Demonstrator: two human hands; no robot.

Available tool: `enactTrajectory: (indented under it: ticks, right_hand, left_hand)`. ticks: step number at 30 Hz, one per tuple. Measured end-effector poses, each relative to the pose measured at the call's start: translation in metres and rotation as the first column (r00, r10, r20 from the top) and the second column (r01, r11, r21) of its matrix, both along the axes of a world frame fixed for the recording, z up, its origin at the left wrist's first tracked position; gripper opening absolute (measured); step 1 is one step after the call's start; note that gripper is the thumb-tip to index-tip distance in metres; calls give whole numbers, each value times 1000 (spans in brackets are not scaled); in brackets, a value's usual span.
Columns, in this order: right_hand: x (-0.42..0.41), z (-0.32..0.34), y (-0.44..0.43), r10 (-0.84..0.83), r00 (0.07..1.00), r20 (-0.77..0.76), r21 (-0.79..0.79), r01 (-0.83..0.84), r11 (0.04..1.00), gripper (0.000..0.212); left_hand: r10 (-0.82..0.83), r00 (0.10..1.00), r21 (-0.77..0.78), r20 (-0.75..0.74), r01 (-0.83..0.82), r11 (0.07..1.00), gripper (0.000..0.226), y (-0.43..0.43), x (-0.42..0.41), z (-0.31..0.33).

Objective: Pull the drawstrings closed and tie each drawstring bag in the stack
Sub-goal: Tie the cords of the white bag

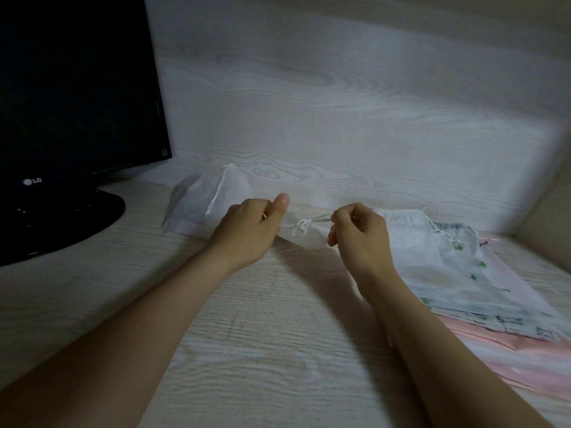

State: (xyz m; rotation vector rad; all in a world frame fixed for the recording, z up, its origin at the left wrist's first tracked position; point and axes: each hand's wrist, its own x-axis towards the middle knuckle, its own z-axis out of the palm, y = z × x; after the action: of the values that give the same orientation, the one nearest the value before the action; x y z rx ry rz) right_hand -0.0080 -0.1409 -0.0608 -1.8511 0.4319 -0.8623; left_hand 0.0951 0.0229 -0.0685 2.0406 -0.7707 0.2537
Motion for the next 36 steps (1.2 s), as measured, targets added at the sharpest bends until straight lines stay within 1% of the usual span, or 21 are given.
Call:
enactTrajectory:
  ticks: [2,5,9,14,19,21,24,26,27,28,29,30,32,33,34,35,36]
  right_hand:
    - [0,0,-1,-15,1000,-11,-5,15,1000,22]
    - [2,-1,-2,-35,999,-8,-9,34,999,22]
    - [6,-4,-1,-84,996,0,-65,84,994,19]
    - [10,-7,-5,-105,994,-21,-72,103,992,18]
    - [10,-7,-1,-142,988,51,-101,147,984,16]
    - [9,-8,1,-145,986,78,-144,155,977,18]
    - [6,-9,4,-85,992,91,-274,107,956,15]
    - [1,-6,8,-2,997,79,-282,24,959,15]
    - [-1,-4,9,31,996,78,-267,-9,964,15]
    - [-2,-2,11,50,995,84,-261,-26,965,15]
    - [-3,-1,11,57,993,99,-277,-27,960,14]
    - [-4,0,12,58,991,124,-313,-16,950,13]
    - [-5,1,13,54,978,202,-379,27,925,11]
    - [-6,2,15,46,967,251,-395,58,917,10]
    - [-8,4,16,33,952,305,-403,97,910,9]
    - [-10,7,18,21,932,362,-406,137,904,8]
    - [-13,9,21,14,910,413,-401,169,900,8]
  left_hand:
    - [-22,1000,15,9,22,1000,74,-2,1,-1]
    - [-3,999,57,44,0,998,66,-1,7,-7]
    - [41,998,91,-47,-37,995,57,1,11,-7]
    - [13,993,106,-116,-1,994,51,1,6,0]
    - [-23,990,83,-142,35,996,46,2,3,6]
    - [-5,995,66,-100,11,998,48,1,4,4]
    - [63,994,66,87,-69,995,51,1,4,-4]
    - [99,976,73,193,-115,991,51,2,4,-8]
    - [94,969,67,228,-112,992,47,1,5,-9]
    - [72,968,44,241,-85,995,38,1,5,-10]
    - [44,972,19,231,-49,999,22,1,5,-10]
    - [9,975,26,221,-15,1000,9,1,6,-11]
    - [-62,977,89,206,45,995,49,1,8,-16]
    - [-74,976,113,206,51,992,63,1,9,-18]
    - [-73,975,120,212,48,992,67,0,10,-20]
    - [-76,975,114,210,53,992,63,-1,9,-20]
    - [-80,978,84,193,65,994,51,-3,12,-21]
